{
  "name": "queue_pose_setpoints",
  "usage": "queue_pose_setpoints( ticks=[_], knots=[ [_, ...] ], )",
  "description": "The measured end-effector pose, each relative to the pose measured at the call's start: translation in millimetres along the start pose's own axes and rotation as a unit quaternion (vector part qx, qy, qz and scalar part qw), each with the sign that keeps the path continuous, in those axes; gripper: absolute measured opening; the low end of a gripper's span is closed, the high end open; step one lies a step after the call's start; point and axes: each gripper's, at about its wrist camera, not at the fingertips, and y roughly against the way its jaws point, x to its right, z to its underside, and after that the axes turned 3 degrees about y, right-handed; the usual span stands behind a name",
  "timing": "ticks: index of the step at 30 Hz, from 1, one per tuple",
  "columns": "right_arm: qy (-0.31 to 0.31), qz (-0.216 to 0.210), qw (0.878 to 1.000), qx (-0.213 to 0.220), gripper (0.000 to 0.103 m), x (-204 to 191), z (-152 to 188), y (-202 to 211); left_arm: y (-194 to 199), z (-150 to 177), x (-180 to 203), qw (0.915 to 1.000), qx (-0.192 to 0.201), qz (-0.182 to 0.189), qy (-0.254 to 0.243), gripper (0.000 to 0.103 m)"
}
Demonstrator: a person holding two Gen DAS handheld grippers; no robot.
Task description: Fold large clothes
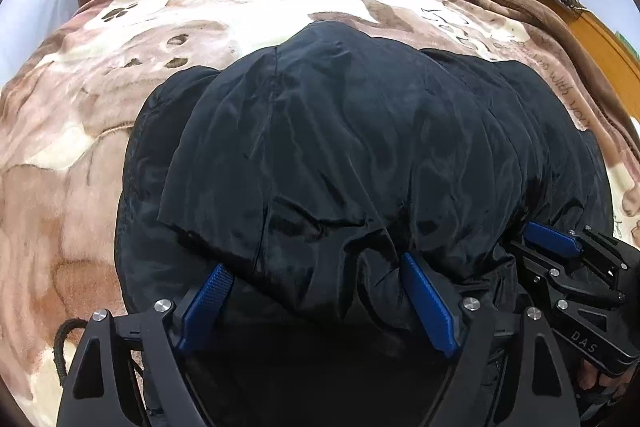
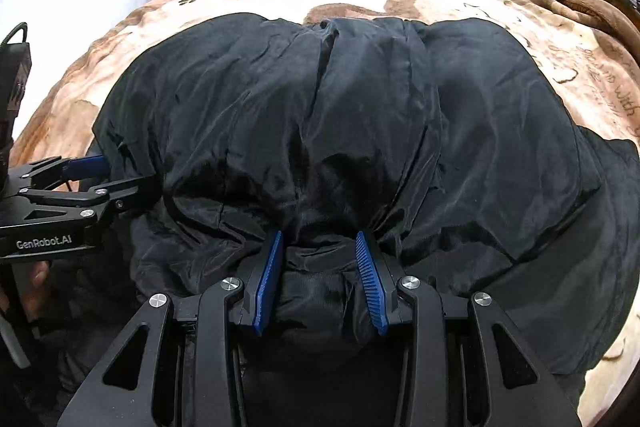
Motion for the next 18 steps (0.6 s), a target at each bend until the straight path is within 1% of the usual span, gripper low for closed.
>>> queue_pose_setpoints(
  ticks=[2, 5, 7, 10, 12, 14, 15, 18],
  knots=[
    [-0.006, 0.001, 1.0, -0.003, 0.039, -1.1, 0.5, 0.5, 1.0, -0.4, 2.2, 1.0, -0.005, -0.006, -0.003, 0.086],
    [-0.031, -0.007, 0.999, -0.005, 0.039, 1.5, -5.6, 11.3, 8.3, -3.2, 1.3, 0.9998, -0.017, -0.001, 0.009, 0.086],
    [-0.047, -0.014, 0.999, 0.019, 0.039, 2.6, -10.5, 33.3, 24.0, -3.3, 1.8, 0.9999, -0.014, 0.006, 0.003, 0.085],
    [-0.069, -0.008, 0.996, 0.064, 0.039, 5.5, -7.6, 73.2, 57.9, 2.6, -1.8, 0.9998, 0.008, 0.018, 0.003, 0.085],
    [-0.079, -0.011, 0.993, 0.082, 0.039, 6.0, -1.7, 98.9, 84.7, 8.5, -5.2, 0.9998, 0.019, 0.011, -0.001, 0.085],
    [-0.074, -0.001, 0.993, 0.094, 0.039, 1.9, 7.7, 123.6, 106.7, 15.5, -8.9, 0.9994, 0.031, 0.018, -0.001, 0.085],
    [-0.071, 0.003, 0.993, 0.099, 0.039, -0.1, 12.6, 134.8, 123.2, 21.7, -14.0, 0.999, 0.039, 0.022, 0.007, 0.085],
    [-0.068, 0.009, 0.992, 0.108, 0.039, -5.8, 30.7, 168.4, 160.2, 42.4, -26.1, 0.998, 0.057, 0.018, 0.019, 0.085]
  ],
)
